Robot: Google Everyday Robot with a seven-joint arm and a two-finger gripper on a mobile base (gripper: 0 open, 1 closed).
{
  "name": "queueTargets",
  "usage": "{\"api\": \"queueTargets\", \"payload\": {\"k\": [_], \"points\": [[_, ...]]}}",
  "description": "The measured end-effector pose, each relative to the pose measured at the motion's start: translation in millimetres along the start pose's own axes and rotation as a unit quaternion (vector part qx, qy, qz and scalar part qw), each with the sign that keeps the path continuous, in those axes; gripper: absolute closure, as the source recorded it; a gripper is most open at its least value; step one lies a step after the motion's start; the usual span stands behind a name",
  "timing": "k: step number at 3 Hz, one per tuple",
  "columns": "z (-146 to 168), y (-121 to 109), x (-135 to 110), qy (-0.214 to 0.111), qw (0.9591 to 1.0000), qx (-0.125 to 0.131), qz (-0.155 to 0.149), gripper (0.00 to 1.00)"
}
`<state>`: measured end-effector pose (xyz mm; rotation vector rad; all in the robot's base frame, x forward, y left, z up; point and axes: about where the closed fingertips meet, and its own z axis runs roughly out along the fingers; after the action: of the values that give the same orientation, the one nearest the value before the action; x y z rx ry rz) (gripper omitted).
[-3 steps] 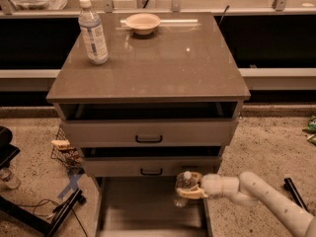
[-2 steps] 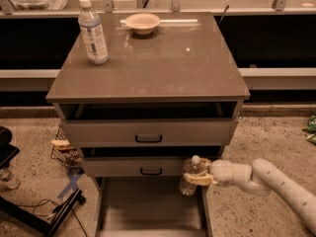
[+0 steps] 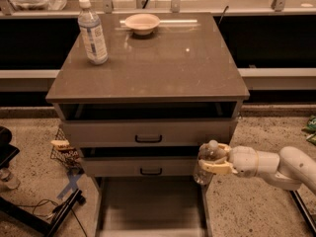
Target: Pick water bottle from bottom drawer and place on counter
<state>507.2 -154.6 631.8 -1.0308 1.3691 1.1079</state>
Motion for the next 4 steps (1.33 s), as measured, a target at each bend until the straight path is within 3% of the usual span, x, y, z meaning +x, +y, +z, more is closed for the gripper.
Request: {"api": "queueTargets", "payload": {"k": [1, 2, 3, 4], "points": [[-39, 21, -47, -0.013, 0.9994, 0.024, -0.020, 1.00], [-36, 21, -53, -0.008, 0.9995, 0.023, -0.021, 1.00], [-36, 16, -96, -0.019, 0.9989, 0.039, -0.016, 1.00], [-43, 11, -162, -0.031, 0.9970, 0.068, -0.016, 1.00]]}}
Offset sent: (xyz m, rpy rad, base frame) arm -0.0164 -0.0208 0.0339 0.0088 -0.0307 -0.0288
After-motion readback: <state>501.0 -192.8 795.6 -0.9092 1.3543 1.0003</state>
